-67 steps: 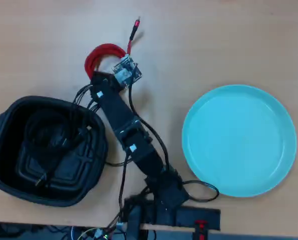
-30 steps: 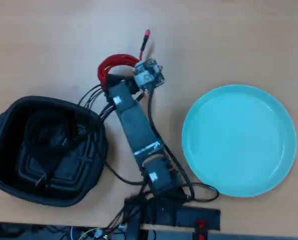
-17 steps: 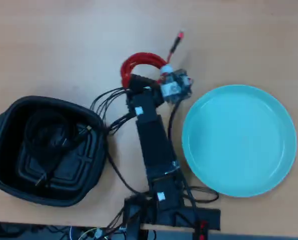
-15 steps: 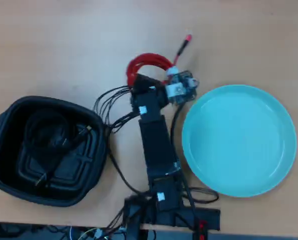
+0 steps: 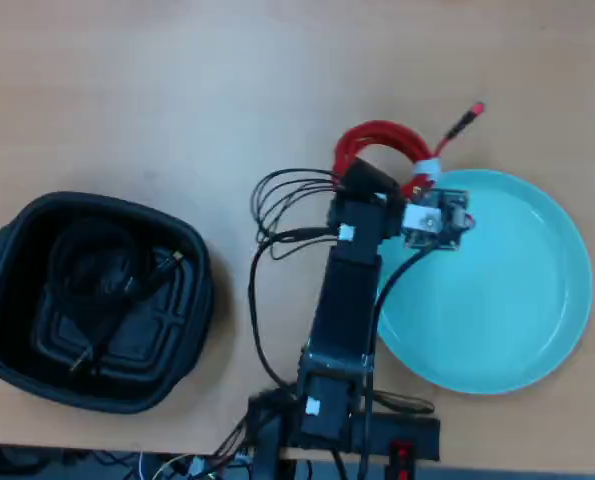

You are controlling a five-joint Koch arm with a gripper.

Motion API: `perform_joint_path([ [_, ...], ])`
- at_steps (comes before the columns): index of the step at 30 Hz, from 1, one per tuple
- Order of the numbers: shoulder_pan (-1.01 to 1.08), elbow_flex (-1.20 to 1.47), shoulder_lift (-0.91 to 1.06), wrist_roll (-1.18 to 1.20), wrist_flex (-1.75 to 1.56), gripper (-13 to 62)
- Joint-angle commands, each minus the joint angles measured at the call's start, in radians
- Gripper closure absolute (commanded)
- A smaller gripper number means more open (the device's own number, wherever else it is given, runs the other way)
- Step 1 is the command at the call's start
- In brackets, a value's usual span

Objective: Put a black charging cable in a black bowl and put a red charging cable in a green bowl

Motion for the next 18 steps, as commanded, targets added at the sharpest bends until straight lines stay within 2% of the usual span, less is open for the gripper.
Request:
perform_joint_path([
  [1, 0.052, -0.046, 0.049, -0.069, -0.012, 55.4],
  [18, 0.494, 0.044, -0.031, -0.156, -0.026, 55.4],
])
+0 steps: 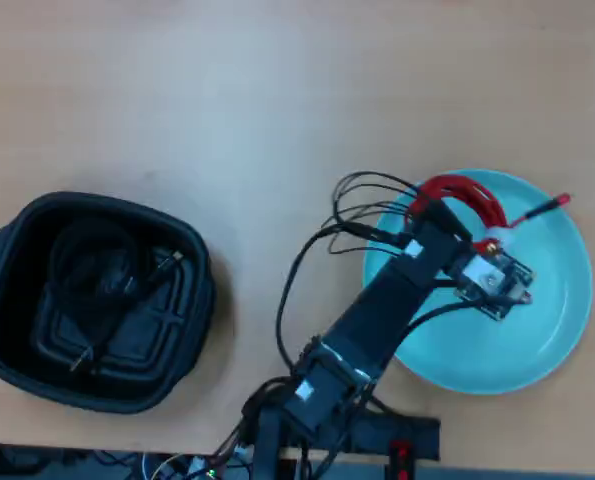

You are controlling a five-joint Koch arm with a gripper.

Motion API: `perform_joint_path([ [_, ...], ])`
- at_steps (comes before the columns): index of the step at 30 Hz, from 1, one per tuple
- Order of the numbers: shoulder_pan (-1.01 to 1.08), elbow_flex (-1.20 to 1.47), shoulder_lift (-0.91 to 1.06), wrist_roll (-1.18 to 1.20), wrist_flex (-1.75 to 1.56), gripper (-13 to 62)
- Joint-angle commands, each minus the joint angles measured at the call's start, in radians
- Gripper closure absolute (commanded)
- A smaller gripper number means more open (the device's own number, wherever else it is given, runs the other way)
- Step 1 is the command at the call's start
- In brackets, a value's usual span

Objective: Put a black charging cable in a black bowl and put a red charging cable in a green bowl

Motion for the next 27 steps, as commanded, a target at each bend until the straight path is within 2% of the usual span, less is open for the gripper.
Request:
perform_joint_path([
  [1, 0.074, -0.041, -0.014, -0.06, -0.026, 55.5],
  [8, 0.288, -0.002, -0.06, -0.092, -0.026, 55.5],
  [15, 0.31, 0.006, -0.069, -0.095, -0.026, 55.0],
  [18, 0.31, 0.015, -0.069, -0.129, -0.026, 52.3],
  [21, 0.31, 0.052, -0.067, -0.169, -0.04, 42.0],
  [27, 0.308, 0.16, -0.063, -0.146, -0.153, 11.8],
])
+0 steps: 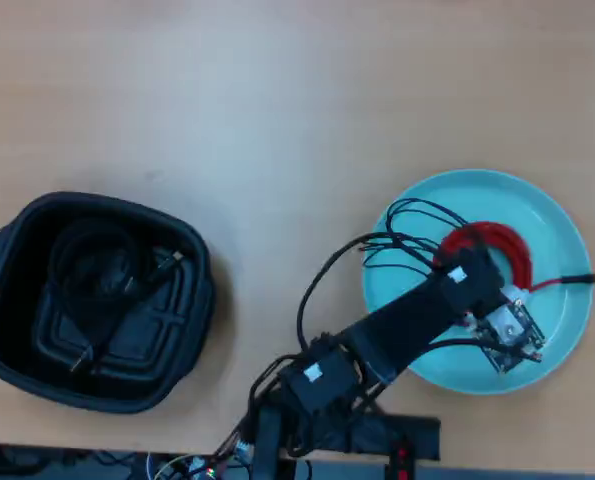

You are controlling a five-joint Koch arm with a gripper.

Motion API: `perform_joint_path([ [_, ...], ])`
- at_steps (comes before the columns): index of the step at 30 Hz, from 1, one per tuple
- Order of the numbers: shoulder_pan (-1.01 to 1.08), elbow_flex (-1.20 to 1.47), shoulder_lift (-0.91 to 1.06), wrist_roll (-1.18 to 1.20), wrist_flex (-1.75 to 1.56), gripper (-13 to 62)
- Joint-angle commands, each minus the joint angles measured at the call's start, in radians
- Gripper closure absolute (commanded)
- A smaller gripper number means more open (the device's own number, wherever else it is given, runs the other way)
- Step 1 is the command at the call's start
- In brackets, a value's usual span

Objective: Put a black charging cable in a black bowl and put a red charging cable in a green bowl

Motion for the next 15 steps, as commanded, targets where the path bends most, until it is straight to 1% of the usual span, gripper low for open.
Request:
perform_joint_path([
  [1, 0.008, -0.034, 0.008, 0.014, -0.063, 7.5],
  [4, -0.002, -0.034, 0.008, 0.014, -0.064, -2.5],
  [6, -0.005, -0.034, 0.006, 0.015, -0.064, -5.4],
  [11, -0.037, -0.048, 0.011, 0.028, -0.063, -5.6],
  [15, -0.138, -0.11, 0.044, 0.054, -0.055, -5.7],
])
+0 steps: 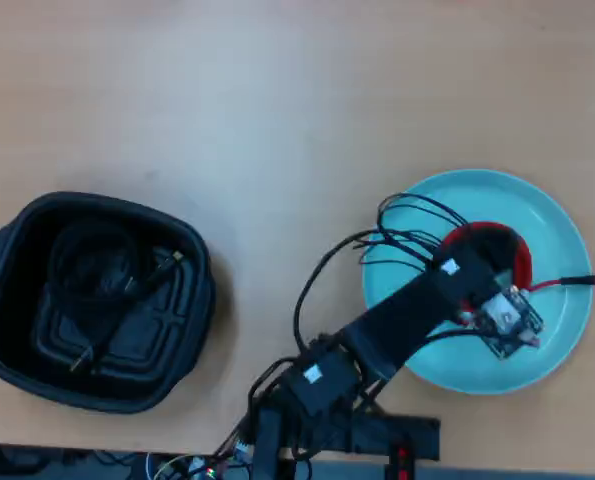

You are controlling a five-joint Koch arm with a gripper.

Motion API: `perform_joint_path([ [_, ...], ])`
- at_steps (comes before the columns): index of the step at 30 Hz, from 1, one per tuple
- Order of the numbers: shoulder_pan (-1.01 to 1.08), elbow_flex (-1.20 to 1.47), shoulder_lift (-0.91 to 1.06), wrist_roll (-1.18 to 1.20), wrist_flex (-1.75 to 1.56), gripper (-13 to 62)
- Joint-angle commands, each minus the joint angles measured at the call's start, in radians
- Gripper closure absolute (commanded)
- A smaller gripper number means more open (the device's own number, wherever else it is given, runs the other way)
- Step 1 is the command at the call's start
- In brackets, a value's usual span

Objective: Put a black charging cable in a black bowl and put a red charging cable in a green bowl

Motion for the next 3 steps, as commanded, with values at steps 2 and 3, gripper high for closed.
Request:
perform_joint_path([
  [2, -0.146, -0.141, 0.086, 0.054, -0.014, -5.7],
  [3, -0.198, -0.143, 0.103, 0.054, -0.014, -5.7],
])
